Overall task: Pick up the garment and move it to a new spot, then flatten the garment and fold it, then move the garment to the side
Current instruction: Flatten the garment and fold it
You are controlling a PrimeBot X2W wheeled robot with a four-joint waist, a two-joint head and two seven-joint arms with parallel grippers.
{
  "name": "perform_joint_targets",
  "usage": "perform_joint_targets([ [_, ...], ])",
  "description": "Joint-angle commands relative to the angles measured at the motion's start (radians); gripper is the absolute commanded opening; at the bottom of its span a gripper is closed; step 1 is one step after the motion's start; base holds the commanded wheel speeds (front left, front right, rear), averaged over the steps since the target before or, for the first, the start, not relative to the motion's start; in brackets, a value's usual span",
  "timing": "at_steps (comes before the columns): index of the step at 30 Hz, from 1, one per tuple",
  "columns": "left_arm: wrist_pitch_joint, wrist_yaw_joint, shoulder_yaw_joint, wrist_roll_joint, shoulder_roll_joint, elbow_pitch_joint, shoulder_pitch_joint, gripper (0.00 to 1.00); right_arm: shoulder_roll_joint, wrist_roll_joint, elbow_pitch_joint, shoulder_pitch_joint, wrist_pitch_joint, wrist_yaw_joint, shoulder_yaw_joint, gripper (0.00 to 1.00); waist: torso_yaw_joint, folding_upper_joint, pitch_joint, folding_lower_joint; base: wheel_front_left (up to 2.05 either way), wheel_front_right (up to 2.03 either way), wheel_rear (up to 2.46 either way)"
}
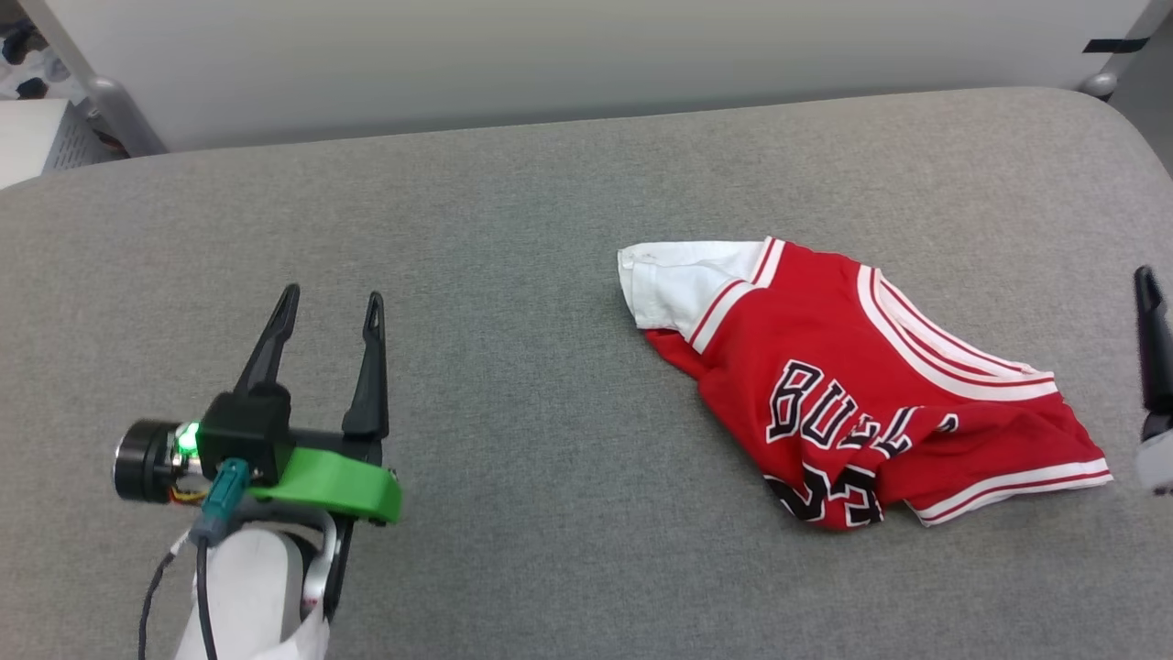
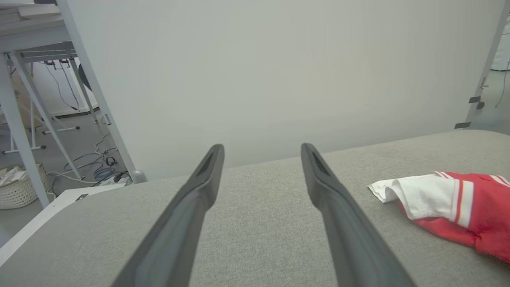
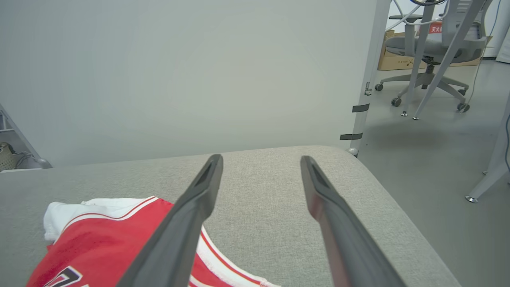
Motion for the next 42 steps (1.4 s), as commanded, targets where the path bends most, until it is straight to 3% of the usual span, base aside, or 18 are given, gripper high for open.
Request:
perform_joint_targets([
  [1, -0.006, -0.015, -0.010, 0.001, 0.017, 0.017, -0.052, 1.00, 0.057, -0.061, -0.053, 0.054, -0.004, -0.001, -0.041, 1.00, -0.018, -0.0001, 0.010, 0.0001, 0.00, 0.00, 0.00],
  [6, 0.005, -0.046, -0.084, -0.022, 0.072, 0.139, -0.227, 1.00, 0.193, -0.200, -0.218, 0.162, 0.006, -0.001, -0.124, 1.00, -0.044, -0.0001, 0.033, 0.0001, 0.00, 0.00, 0.00],
  [10, 0.110, -0.053, -0.206, -0.126, 0.110, 0.238, -0.419, 1.00, 0.253, -0.260, -0.320, 0.192, 0.043, -0.001, -0.133, 1.00, -0.072, -0.0001, 0.062, 0.0001, 0.00, 0.00, 0.00],
  [17, 0.488, -0.053, -0.512, -0.427, 0.192, 0.342, -0.749, 1.00, 0.302, -0.276, -0.414, 0.189, 0.081, -0.001, -0.103, 1.00, -0.129, -0.0001, 0.140, 0.0001, 0.00, 0.00, 0.00],
  [23, 0.864, -0.054, -0.725, -0.635, 0.205, 0.412, -0.936, 1.00, 0.312, -0.277, -0.421, 0.152, 0.066, -0.001, -0.067, 1.00, -0.185, -0.0001, 0.230, 0.0001, 0.00, 0.00, 0.00],
  [26, 0.976, -0.054, -0.804, -0.700, 0.218, 0.446, -1.010, 1.00, 0.314, -0.272, -0.415, 0.125, 0.051, -0.001, -0.047, 1.00, -0.219, -0.0001, 0.278, 0.0001, 0.00, 0.00, 0.00],
  [34, 1.129, -0.054, -0.950, -0.763, 0.213, 0.590, -1.122, 1.00, 0.319, -0.267, -0.384, 0.068, 0.018, -0.001, -0.020, 1.00, -0.281, -0.0001, 0.367, 0.0001, 0.00, 0.00, 0.00],
  [42, 1.175, -0.054, -1.133, -0.783, 0.223, 0.644, -1.161, 1.00, 0.325, -0.262, -0.352, 0.030, 0.001, -0.001, 0.002, 1.00, -0.304, -0.0001, 0.412, 0.0001, 0.00, 0.00, 0.00],
])
